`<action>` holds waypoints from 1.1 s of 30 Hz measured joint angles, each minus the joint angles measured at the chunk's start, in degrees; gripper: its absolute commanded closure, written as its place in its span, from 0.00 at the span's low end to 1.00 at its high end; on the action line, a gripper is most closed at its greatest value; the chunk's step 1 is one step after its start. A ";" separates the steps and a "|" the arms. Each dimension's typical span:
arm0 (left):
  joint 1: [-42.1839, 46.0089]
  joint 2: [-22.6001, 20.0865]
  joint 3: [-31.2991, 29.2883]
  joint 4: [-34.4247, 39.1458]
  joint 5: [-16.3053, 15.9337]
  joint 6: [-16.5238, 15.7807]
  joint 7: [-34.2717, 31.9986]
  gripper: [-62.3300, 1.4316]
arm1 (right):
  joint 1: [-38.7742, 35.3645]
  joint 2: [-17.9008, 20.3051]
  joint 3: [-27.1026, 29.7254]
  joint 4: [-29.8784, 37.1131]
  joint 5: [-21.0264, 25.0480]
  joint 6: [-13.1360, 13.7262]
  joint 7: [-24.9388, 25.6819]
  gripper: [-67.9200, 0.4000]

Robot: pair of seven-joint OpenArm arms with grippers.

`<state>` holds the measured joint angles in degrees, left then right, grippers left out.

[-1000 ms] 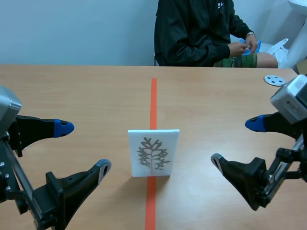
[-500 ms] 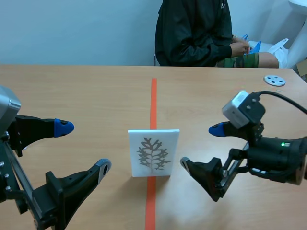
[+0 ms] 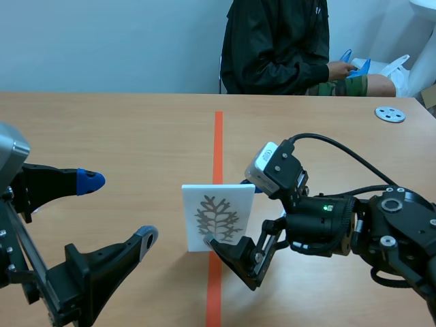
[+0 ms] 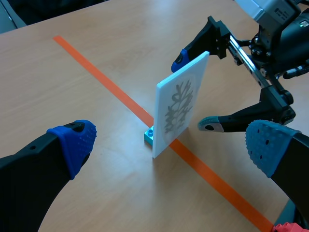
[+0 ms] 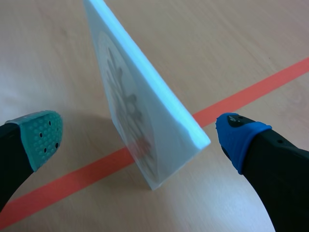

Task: Sort the leaf by its shape. The table is split by an orange tape line. A compound leaf with several leaflets goes to the left side, a simple leaf with one blade goes to the right side. Return to the home posture when a red brick is placed on the table.

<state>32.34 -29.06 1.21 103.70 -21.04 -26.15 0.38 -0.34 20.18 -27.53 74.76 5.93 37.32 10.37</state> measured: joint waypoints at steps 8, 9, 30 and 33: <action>0.00 0.00 0.00 0.00 0.00 0.00 0.00 0.00 | 0.33 -0.35 -0.52 -0.35 -1.09 0.00 0.98 0.35; 0.00 0.00 0.00 0.00 0.00 0.00 0.00 0.00 | 0.33 -0.35 -0.52 -0.35 -1.09 0.00 0.98 0.40; 0.00 0.00 0.00 0.00 0.00 0.00 0.00 0.00 | 0.33 -0.35 -0.50 -0.35 -1.07 0.00 2.12 0.97; 0.00 0.00 0.00 0.00 0.00 0.00 0.00 0.00 | 0.33 -0.35 -0.02 -0.35 -1.05 0.02 4.92 0.97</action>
<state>32.34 -29.06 1.21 103.70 -21.04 -26.15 0.38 -0.01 19.84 -27.55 74.41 4.89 37.34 15.29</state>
